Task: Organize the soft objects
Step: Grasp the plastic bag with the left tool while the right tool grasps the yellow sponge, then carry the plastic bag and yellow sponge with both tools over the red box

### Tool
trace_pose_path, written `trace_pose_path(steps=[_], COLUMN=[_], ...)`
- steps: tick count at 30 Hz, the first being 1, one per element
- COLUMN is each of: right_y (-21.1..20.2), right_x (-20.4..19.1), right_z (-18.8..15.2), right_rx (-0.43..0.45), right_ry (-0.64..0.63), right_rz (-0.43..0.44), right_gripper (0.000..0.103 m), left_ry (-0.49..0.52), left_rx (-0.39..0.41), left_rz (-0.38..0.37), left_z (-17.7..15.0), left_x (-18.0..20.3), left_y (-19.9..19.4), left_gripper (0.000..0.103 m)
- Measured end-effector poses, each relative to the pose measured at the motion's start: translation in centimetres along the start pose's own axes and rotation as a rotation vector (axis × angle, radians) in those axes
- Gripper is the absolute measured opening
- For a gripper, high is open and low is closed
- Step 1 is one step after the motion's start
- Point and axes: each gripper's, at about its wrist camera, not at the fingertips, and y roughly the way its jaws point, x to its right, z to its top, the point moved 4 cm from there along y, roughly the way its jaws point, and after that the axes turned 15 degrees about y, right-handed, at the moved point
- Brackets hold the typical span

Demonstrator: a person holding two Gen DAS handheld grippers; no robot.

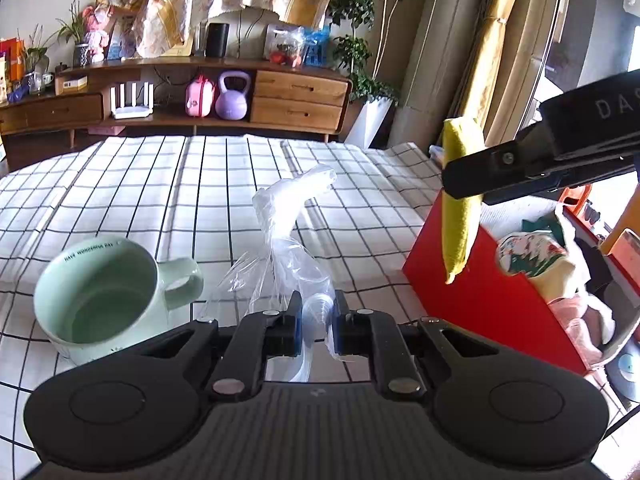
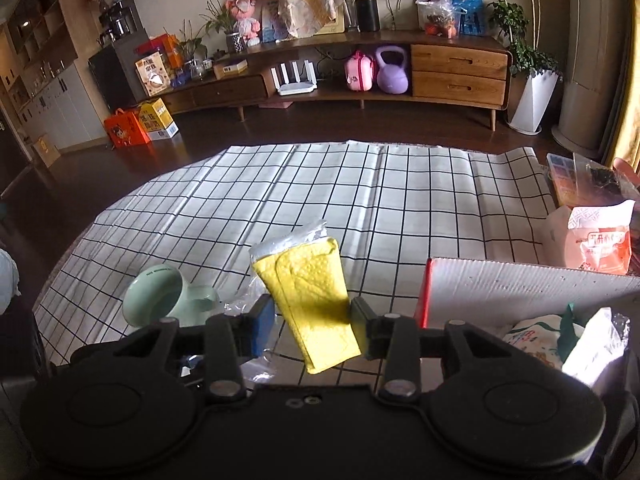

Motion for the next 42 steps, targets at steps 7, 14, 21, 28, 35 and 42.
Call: trace_pose_path(steps=[7,14,21,28,35,42], right_y=[-4.4,-8.0,-11.2,-13.5,-14.9,-15.5], right_x=[0.4,1.7,3.8,6.8,11.2,15.6], right_z=[-0.7,-1.9,-3.4,-4.2,-4.5,-5.1], right_rx=[0.05,0.088,0.12,0.153,0.18,0.2], right_ry=[0.02,0.049,0.072,0.113,0.176,0.247], right_rz=[-0.004,-0.049,-0.089,-0.118,-0.164,-0.212], right_gripper=[0.04,0.04,0.04,0.04,0.04,0.04], left_ry=[-0.002,-0.002,0.012,0.069,0.121,0.164], left_rx=[0.031,0.07,0.096,0.103,0.098,0.069], left_rz=[-0.018,-0.06,-0.112,-0.183,-0.264,-0.346], left_z=[1.6,3.6,5.4,6.9,8.4,8.9], left_x=[0.3,1.4,3.4,7.0,11.3,15.4], left_y=[-3.3,-6.9,-9.2,-10.1,-9.8,-8.5], left_gripper=[0.013,0.013,0.013,0.013,0.013,0.013])
